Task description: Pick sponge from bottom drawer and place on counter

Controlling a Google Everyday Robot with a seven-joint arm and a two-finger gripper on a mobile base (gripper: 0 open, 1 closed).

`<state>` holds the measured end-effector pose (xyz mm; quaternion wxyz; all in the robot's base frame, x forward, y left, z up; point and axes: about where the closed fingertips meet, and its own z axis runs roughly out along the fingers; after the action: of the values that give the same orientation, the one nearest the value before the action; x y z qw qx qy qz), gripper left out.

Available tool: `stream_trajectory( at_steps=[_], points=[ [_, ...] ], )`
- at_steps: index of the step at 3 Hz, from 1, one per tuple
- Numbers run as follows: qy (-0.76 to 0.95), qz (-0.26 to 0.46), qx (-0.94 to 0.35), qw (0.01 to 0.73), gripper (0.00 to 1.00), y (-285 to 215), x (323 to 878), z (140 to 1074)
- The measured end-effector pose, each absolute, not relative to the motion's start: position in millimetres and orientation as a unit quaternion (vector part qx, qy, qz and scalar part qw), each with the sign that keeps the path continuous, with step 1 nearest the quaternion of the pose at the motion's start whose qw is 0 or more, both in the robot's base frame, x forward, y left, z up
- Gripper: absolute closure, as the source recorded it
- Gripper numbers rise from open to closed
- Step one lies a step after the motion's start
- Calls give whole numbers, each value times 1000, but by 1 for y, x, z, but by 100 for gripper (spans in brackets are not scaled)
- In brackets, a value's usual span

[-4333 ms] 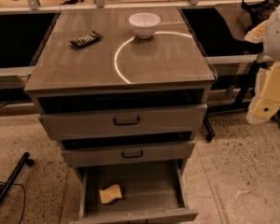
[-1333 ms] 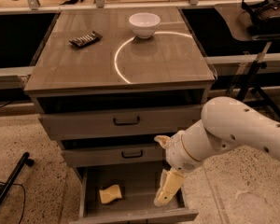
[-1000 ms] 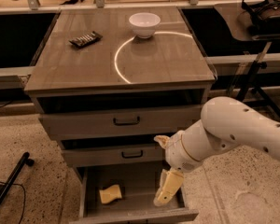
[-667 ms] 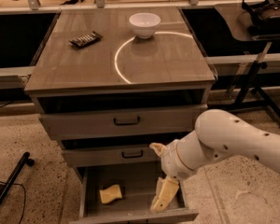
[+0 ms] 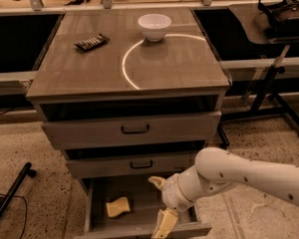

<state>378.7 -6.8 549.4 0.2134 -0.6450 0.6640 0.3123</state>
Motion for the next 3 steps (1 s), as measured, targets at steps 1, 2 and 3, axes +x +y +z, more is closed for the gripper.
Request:
stream_trajectory(
  at_steps=[1, 2, 3],
  points=[
    [664, 361, -623, 202, 0, 7, 376, 502],
    [664, 372, -618, 197, 0, 10, 371, 493],
    [675, 363, -613, 193, 0, 10, 380, 475]
  ],
)
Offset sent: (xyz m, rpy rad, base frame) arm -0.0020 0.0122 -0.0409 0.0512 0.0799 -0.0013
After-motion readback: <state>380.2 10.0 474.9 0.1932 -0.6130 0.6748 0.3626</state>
